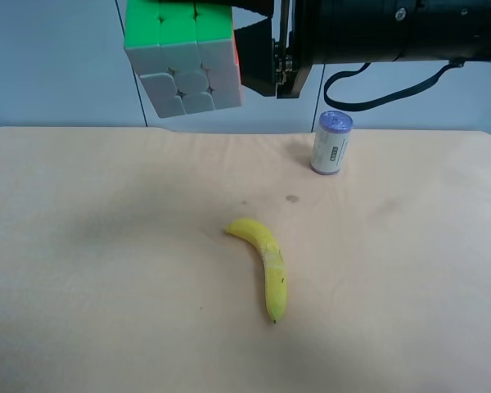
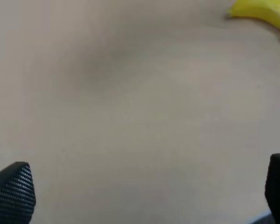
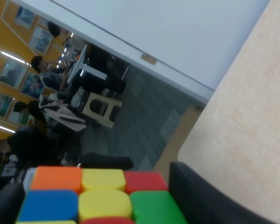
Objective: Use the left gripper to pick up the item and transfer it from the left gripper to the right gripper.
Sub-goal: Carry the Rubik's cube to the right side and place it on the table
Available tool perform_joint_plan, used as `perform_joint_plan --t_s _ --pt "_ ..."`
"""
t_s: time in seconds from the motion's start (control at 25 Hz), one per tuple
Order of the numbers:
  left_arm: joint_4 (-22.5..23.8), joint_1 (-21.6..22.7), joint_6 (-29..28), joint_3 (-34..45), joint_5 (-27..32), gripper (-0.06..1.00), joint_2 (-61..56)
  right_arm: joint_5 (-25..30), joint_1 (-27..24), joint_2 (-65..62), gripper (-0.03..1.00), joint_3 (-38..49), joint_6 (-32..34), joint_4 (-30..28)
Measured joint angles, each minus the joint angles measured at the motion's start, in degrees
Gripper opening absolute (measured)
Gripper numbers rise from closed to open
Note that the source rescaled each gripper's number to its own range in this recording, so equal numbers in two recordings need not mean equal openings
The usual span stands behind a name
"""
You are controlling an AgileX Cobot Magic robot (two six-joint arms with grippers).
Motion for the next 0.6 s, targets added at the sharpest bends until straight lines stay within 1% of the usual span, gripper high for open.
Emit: perform_joint_plan --t_s 0.12,0.24,0.6 --pt "-0.38 0.0 1.14 0.3 -2.08 1.0 0.0 -0.32 0.0 0.0 0.0 0.0 0.0 0.0" --pt "-0.64 0.0 1.14 1.74 -5.47 1.0 -0.1 -0.32 0.0 0.0 0.0 0.0 0.0 -0.02" --pt "-0.84 0.0 1.14 2.17 -6.62 1.0 -0.1 -0.32 0.0 0.0 0.0 0.0 0.0 -0.07"
